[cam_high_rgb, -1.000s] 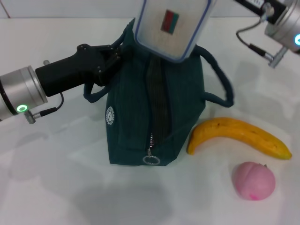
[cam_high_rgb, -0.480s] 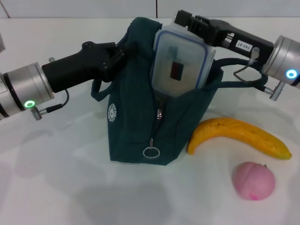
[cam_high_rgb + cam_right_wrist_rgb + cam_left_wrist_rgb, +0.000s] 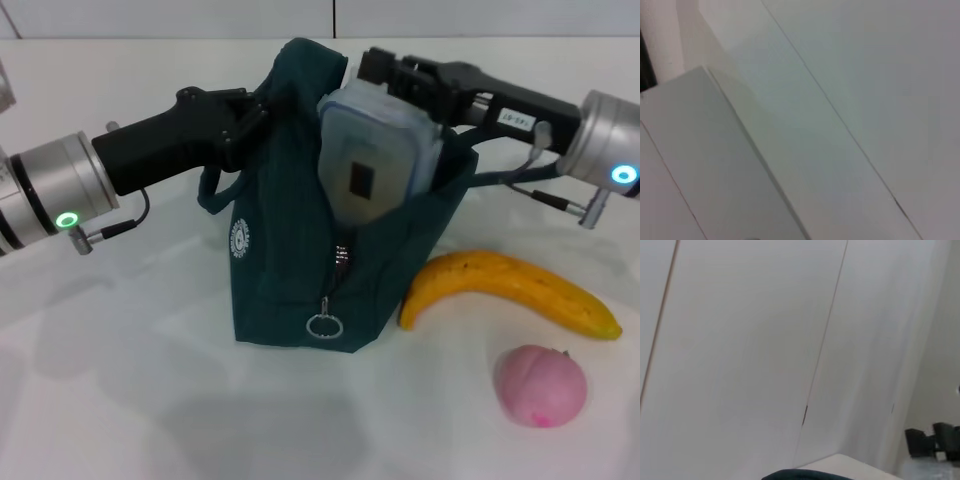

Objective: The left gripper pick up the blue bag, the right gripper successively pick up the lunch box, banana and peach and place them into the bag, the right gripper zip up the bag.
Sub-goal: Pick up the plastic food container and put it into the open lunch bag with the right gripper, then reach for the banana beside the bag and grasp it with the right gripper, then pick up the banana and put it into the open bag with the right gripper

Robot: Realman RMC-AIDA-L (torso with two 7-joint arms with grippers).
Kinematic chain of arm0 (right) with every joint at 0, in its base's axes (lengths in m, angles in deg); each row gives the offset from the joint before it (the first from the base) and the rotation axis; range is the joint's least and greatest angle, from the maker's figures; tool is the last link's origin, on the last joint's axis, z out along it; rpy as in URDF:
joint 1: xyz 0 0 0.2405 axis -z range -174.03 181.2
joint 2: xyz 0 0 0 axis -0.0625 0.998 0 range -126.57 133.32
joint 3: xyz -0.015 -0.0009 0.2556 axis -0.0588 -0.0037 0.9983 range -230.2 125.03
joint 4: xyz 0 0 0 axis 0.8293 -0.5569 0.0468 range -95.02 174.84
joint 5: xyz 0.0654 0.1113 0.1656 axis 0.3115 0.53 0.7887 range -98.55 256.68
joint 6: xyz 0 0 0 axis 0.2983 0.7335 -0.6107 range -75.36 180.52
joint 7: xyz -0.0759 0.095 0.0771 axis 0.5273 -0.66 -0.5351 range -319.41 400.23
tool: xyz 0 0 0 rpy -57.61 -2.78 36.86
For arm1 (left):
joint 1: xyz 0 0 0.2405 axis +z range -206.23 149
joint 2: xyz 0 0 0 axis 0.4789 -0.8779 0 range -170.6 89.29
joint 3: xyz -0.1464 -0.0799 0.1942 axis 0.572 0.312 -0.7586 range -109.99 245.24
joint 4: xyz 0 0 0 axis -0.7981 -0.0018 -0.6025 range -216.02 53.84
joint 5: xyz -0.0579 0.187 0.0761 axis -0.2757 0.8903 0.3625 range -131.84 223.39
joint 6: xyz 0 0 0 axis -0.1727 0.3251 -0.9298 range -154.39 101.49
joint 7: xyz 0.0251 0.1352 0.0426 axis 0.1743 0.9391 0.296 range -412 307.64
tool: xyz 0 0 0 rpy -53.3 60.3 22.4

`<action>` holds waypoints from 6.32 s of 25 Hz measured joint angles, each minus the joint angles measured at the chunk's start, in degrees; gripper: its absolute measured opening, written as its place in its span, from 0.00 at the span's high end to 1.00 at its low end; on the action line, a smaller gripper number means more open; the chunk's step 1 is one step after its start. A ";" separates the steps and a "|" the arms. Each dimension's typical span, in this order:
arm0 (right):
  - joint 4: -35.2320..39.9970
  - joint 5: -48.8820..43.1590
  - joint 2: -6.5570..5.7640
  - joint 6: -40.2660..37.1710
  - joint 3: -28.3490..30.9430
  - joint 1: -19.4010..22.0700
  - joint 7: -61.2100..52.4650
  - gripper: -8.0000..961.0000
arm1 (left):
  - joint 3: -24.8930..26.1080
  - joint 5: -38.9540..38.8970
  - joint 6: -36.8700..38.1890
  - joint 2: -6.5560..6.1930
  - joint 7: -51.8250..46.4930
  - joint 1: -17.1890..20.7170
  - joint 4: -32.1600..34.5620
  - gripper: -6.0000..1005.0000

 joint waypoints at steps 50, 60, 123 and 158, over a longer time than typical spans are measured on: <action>23.09 -41.80 -1.01 11.42 11.87 24.50 10.03 0.13 | 0.08 -3.59 0.32 -0.16 6.56 3.94 2.74 0.96; 22.81 -41.73 -1.02 12.31 9.44 23.65 10.12 0.13 | 0.09 -3.76 0.42 -0.13 6.82 4.03 2.76 0.96; 20.11 -27.22 -1.79 -8.77 34.23 23.24 12.82 0.53 | 0.00 7.94 15.88 -4.66 -6.53 -1.58 4.11 0.96; 53.82 -70.00 -5.97 -24.97 19.55 -6.82 -19.88 0.53 | 0.09 5.47 7.23 -0.31 -3.51 -2.14 2.37 0.96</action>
